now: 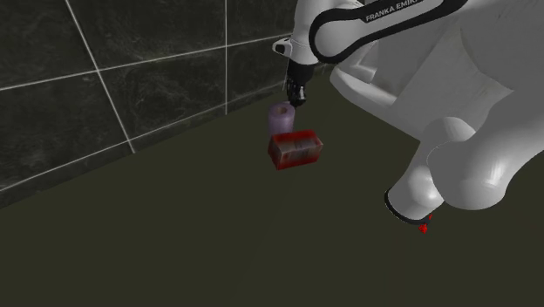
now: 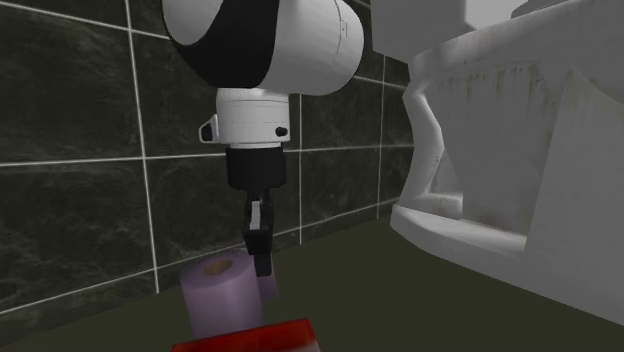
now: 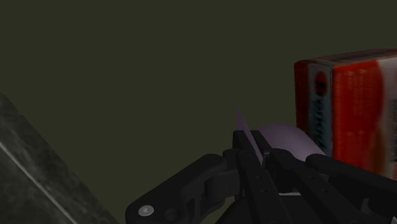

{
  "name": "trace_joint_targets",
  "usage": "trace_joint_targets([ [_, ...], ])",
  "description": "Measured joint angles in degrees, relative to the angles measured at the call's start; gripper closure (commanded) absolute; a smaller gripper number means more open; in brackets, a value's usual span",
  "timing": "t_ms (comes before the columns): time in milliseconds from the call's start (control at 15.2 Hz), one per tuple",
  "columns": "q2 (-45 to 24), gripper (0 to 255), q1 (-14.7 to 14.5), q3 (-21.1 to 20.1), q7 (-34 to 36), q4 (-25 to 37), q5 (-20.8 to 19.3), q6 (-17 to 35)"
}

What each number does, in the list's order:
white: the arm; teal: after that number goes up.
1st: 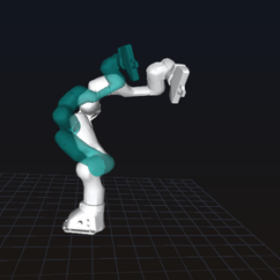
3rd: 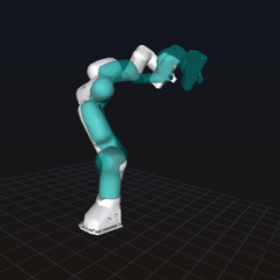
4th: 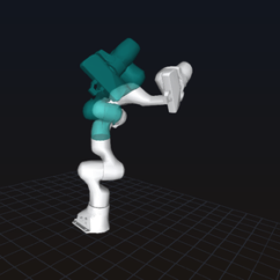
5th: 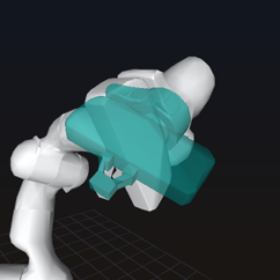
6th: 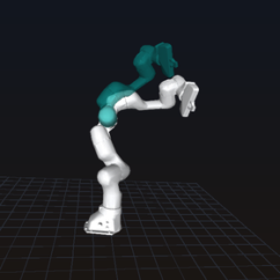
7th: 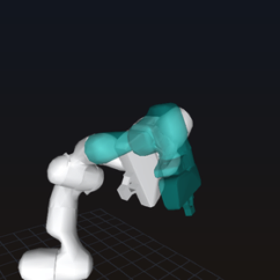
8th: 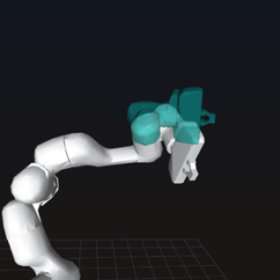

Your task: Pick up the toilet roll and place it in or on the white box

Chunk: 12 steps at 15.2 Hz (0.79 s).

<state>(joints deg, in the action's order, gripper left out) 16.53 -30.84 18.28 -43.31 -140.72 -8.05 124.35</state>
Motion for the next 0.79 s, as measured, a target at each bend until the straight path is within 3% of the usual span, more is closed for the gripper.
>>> trace_joint_targets([
  [792, 3.89, 255, -0.01, -1.05, 0.21, 6.21, -0.12, -10.04],
])
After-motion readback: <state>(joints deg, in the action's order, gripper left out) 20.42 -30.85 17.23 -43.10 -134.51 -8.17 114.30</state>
